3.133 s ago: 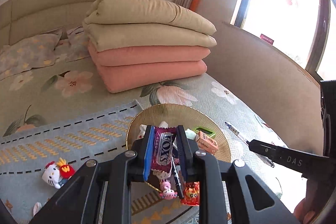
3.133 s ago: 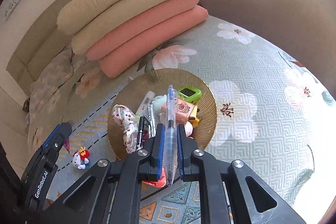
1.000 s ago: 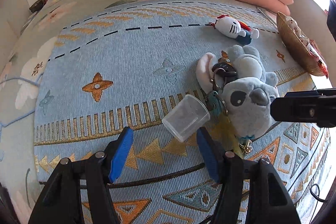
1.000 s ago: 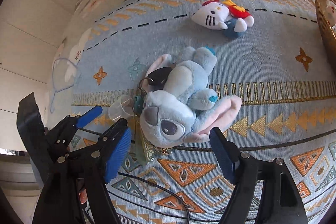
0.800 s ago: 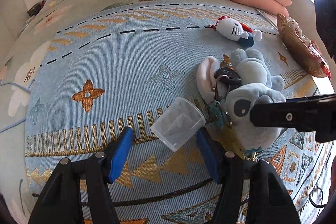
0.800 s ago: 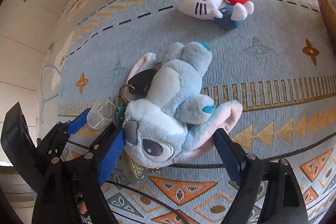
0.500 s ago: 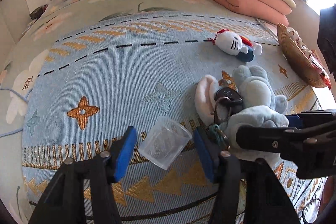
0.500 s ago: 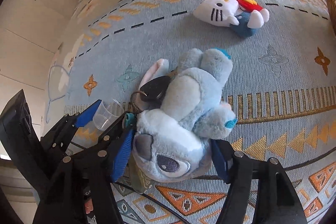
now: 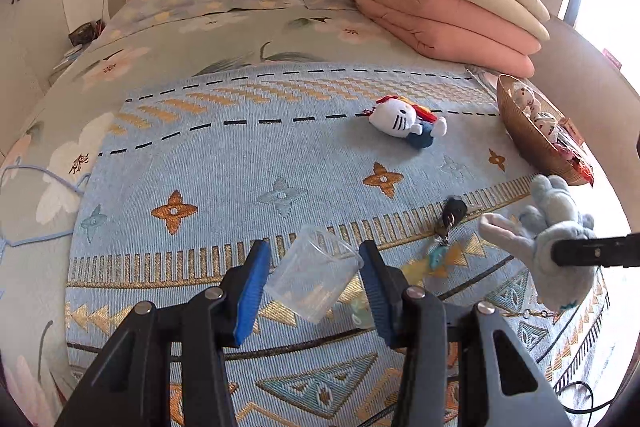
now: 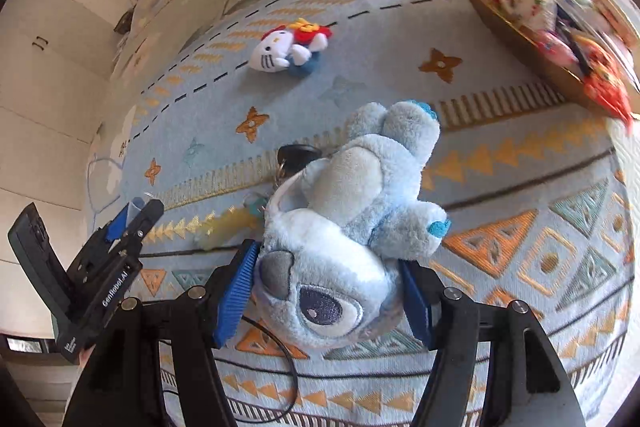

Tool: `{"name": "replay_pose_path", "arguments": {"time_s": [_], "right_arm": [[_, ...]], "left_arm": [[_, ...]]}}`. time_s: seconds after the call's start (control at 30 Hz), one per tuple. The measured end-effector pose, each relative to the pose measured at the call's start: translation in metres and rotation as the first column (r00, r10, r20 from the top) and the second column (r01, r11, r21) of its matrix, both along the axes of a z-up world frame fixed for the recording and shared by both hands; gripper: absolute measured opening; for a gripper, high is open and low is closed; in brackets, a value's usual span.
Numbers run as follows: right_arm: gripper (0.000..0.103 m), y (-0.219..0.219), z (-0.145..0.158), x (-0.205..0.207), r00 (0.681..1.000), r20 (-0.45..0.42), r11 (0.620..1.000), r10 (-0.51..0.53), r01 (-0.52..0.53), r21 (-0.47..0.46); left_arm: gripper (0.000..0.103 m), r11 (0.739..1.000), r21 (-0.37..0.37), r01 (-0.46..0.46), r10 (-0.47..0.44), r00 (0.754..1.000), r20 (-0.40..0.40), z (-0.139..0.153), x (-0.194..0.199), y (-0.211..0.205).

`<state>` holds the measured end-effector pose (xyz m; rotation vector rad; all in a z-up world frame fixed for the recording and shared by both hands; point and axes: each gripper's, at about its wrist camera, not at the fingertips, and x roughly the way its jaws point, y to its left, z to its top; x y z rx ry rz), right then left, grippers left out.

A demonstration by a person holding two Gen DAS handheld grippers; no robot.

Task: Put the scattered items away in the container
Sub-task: 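Grasp the grey plush toy with the right tool while the left grasps the clear cup, then carry the grey plush and clear cup over the gold bowl and release both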

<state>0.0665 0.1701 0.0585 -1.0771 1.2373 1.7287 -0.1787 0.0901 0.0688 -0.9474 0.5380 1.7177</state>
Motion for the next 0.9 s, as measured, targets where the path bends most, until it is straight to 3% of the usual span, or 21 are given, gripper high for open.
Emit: {"name": "replay_pose_path", "arguments": {"time_s": [0.13,0.27,0.6,0.83,0.9], "right_arm": [[0.066,-0.029,-0.005,0.053,0.997,0.012,0.992,-0.080,0.081,-0.099],[0.066,-0.038,0.005,0.077,0.996,0.019,0.992,-0.093,0.094,-0.087],[0.066,-0.022,0.055,0.106,0.987,-0.043,0.987,-0.152,0.154,0.047],[0.066,0.009,0.077,0.123,0.981,-0.046,0.969,-0.189,0.194,0.154],[0.066,0.020,0.087,0.130,0.977,-0.053,0.957,-0.209,0.215,0.192]], "left_arm": [[0.042,1.000,0.013,0.027,-0.027,1.000,0.014,0.011,0.021,-0.002],[0.042,0.996,0.046,0.076,-0.077,0.997,0.021,0.030,0.049,0.003],[0.042,0.964,0.130,0.231,-0.235,0.972,0.016,0.076,0.115,0.043],[0.042,0.962,0.101,0.252,-0.254,0.967,0.012,0.094,0.145,0.090],[0.042,0.955,0.124,0.269,-0.272,0.962,0.007,0.106,0.157,0.102]]}}
